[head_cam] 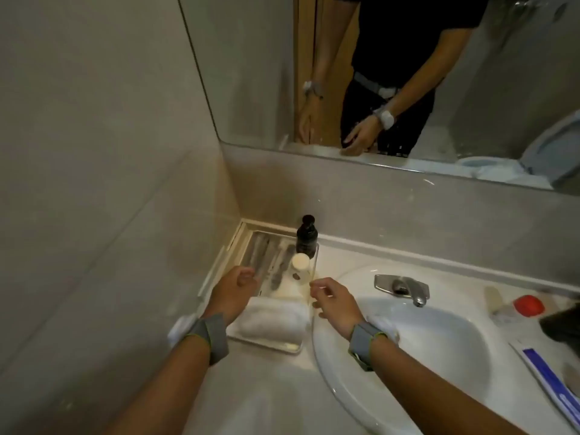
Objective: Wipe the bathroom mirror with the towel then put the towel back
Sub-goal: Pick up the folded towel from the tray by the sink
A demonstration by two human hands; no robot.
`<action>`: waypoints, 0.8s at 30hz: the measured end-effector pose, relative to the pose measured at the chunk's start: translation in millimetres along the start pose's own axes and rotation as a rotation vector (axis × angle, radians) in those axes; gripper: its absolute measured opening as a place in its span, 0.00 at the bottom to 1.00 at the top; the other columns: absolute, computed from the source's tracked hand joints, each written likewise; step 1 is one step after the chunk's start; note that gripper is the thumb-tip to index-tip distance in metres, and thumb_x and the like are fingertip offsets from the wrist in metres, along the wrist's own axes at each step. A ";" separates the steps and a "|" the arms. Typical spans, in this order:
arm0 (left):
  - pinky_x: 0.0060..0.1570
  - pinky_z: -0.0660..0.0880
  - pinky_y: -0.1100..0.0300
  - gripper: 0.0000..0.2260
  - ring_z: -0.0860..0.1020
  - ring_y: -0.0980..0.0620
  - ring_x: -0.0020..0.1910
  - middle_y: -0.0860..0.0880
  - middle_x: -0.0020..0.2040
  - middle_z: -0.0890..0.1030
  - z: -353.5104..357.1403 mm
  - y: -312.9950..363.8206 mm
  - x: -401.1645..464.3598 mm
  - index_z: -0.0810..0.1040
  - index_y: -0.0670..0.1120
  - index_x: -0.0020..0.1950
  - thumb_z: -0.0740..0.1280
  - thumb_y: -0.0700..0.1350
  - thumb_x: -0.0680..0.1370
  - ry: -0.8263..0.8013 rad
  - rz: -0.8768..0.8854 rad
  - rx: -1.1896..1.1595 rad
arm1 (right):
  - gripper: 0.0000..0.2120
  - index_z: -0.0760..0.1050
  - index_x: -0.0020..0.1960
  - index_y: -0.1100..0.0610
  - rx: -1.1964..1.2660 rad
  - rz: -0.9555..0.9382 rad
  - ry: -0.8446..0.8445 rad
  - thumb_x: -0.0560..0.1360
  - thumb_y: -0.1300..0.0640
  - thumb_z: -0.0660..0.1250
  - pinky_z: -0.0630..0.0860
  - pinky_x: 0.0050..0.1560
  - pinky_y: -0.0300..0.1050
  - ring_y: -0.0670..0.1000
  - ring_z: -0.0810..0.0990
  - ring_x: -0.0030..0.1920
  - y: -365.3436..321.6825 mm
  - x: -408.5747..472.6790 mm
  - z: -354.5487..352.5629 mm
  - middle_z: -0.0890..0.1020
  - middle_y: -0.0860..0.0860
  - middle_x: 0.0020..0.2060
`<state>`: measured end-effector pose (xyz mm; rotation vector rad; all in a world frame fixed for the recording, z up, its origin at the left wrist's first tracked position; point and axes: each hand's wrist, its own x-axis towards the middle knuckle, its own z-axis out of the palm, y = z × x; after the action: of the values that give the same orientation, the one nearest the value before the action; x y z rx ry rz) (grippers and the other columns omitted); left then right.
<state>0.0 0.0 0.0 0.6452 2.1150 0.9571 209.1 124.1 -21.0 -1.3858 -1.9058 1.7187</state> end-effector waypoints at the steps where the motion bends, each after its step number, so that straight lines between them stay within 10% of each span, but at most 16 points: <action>1: 0.57 0.79 0.50 0.16 0.80 0.45 0.59 0.47 0.62 0.81 1.2 -4.3 0.7 0.76 0.50 0.69 0.68 0.50 0.82 -0.007 -0.052 -0.013 | 0.10 0.79 0.63 0.52 -0.076 -0.009 -0.004 0.84 0.53 0.65 0.79 0.53 0.48 0.55 0.84 0.53 5.9 1.8 3.8 0.84 0.56 0.57; 11: 0.73 0.71 0.48 0.37 0.72 0.39 0.75 0.40 0.79 0.69 29.9 -95.2 52.3 0.64 0.43 0.80 0.74 0.54 0.77 -0.117 -0.370 0.030 | 0.29 0.66 0.80 0.49 -0.550 -0.048 -0.174 0.82 0.46 0.68 0.65 0.76 0.47 0.55 0.69 0.75 86.8 63.5 67.2 0.71 0.52 0.75; 24: 0.65 0.79 0.44 0.28 0.84 0.43 0.59 0.44 0.57 0.87 46.1 -116.4 64.7 0.84 0.44 0.59 0.82 0.54 0.63 -0.177 -0.283 -0.142 | 0.37 0.55 0.84 0.45 -0.786 -0.102 -0.262 0.80 0.41 0.66 0.66 0.75 0.52 0.55 0.63 0.78 111.8 101.5 74.7 0.66 0.49 0.79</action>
<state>-21.3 -6.3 -139.1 0.3339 1.9001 0.8493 157.0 136.2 -180.8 -1.2636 -2.9354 1.1750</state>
